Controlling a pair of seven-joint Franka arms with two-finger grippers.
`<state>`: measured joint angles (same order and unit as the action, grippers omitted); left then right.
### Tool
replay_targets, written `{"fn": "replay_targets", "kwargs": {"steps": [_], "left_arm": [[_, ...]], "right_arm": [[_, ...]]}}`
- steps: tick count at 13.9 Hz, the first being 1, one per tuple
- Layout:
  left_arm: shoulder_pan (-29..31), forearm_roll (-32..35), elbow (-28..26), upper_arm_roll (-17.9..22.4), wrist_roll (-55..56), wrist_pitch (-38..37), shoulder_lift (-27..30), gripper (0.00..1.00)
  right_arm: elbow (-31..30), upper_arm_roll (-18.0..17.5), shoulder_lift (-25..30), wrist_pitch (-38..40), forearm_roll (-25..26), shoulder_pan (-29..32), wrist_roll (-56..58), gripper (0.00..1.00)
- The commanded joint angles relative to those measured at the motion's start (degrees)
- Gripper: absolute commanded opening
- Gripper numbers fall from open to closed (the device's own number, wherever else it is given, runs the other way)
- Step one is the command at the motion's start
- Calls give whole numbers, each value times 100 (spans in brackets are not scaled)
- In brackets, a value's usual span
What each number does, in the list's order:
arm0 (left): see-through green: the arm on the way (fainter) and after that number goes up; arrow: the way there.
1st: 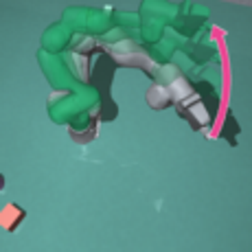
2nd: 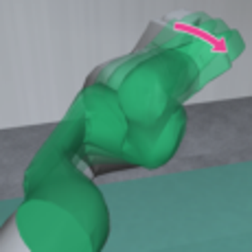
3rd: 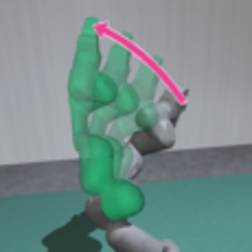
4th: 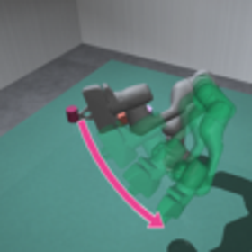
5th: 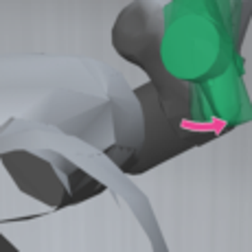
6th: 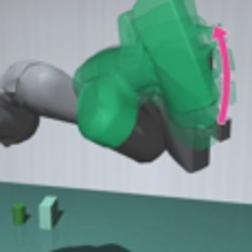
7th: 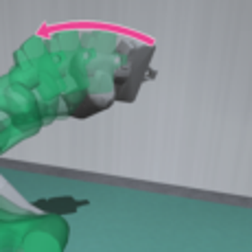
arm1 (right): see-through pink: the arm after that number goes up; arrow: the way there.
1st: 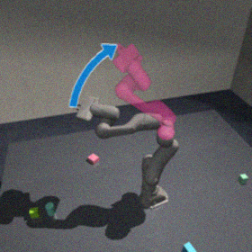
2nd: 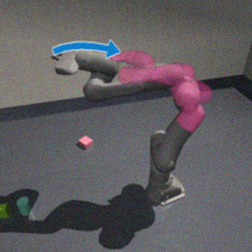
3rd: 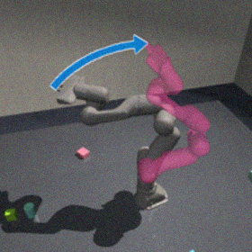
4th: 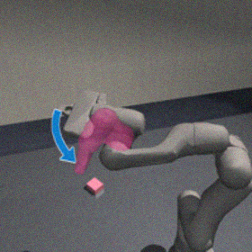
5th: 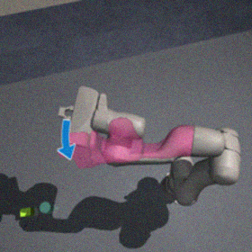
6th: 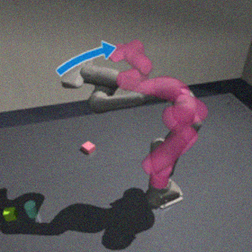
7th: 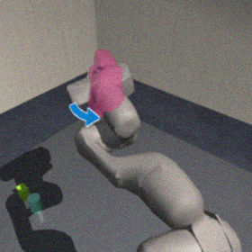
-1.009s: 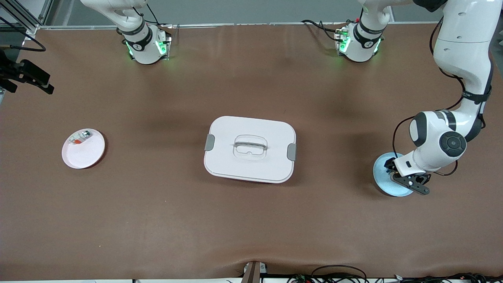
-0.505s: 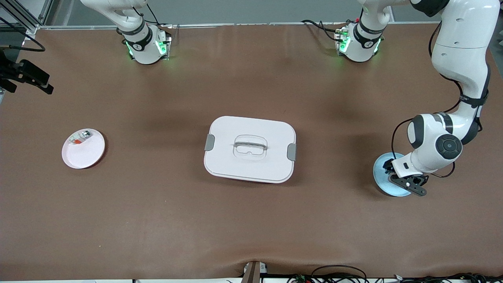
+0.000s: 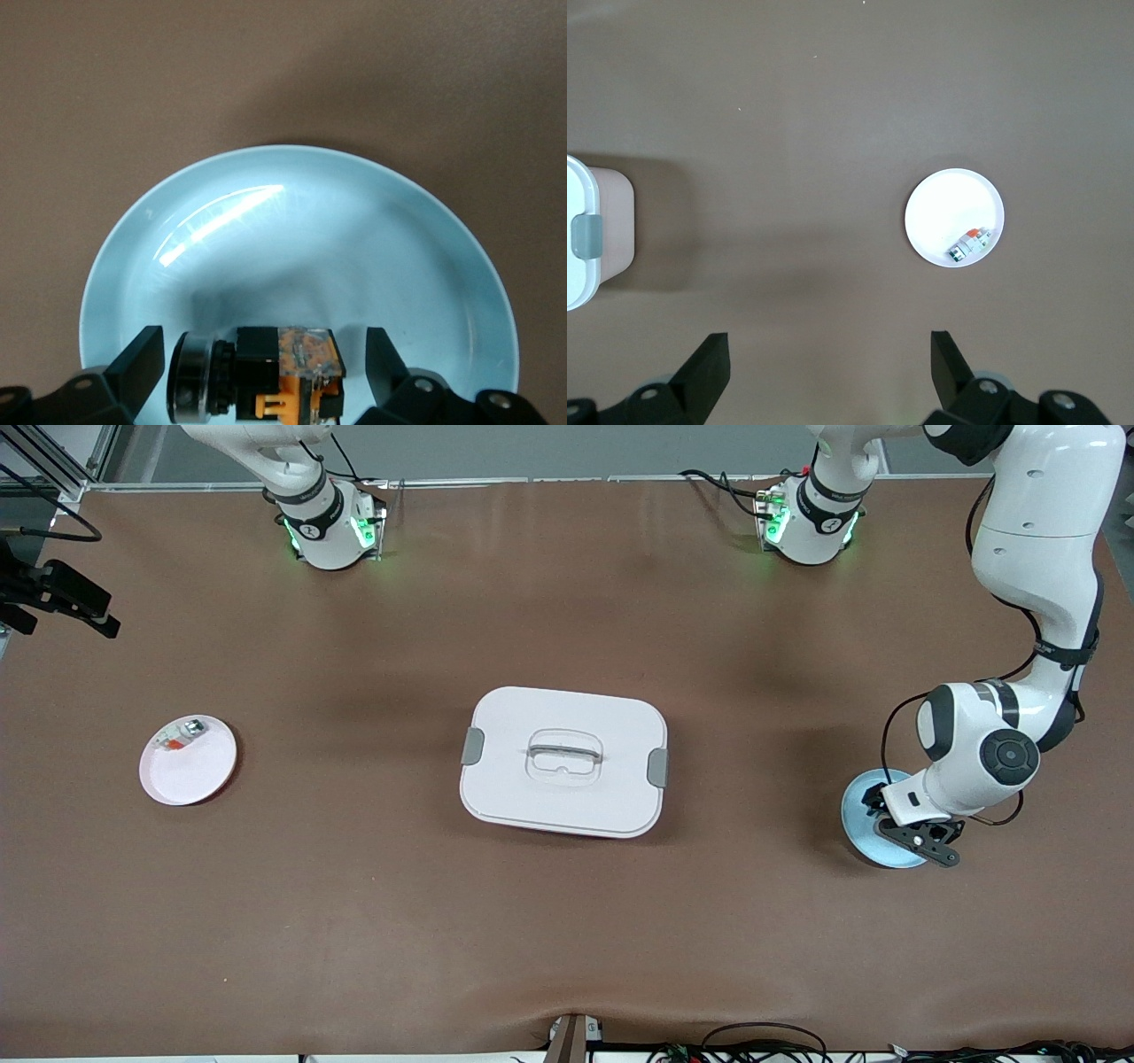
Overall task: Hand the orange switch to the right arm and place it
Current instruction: 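Close the left gripper on the orange switch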
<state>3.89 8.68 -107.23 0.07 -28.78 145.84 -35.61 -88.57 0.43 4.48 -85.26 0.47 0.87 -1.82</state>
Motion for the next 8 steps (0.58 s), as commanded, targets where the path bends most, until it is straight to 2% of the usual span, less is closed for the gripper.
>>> {"fn": "replay_targets", "kwargs": {"steps": [1,4,5,6,8], "left_arm": [[41,99,26,-16,-75,50,-34,100],[41,99,26,-16,-57,50,-25,100],[41,99,26,-16,-66,41,-25,89],[50,99,26,-16,-57,32,-25,73],[50,90,26,-16,21,32,-16,52]], "right_arm": [[-134,-26,115,-78,15,44,50,100],[-134,-17,106,-104,15,62,50,100],[-134,-17,106,-104,15,53,50,100],[-134,-17,106,-96,15,53,50,100],[-134,-17,106,-104,15,62,50,100]]}}
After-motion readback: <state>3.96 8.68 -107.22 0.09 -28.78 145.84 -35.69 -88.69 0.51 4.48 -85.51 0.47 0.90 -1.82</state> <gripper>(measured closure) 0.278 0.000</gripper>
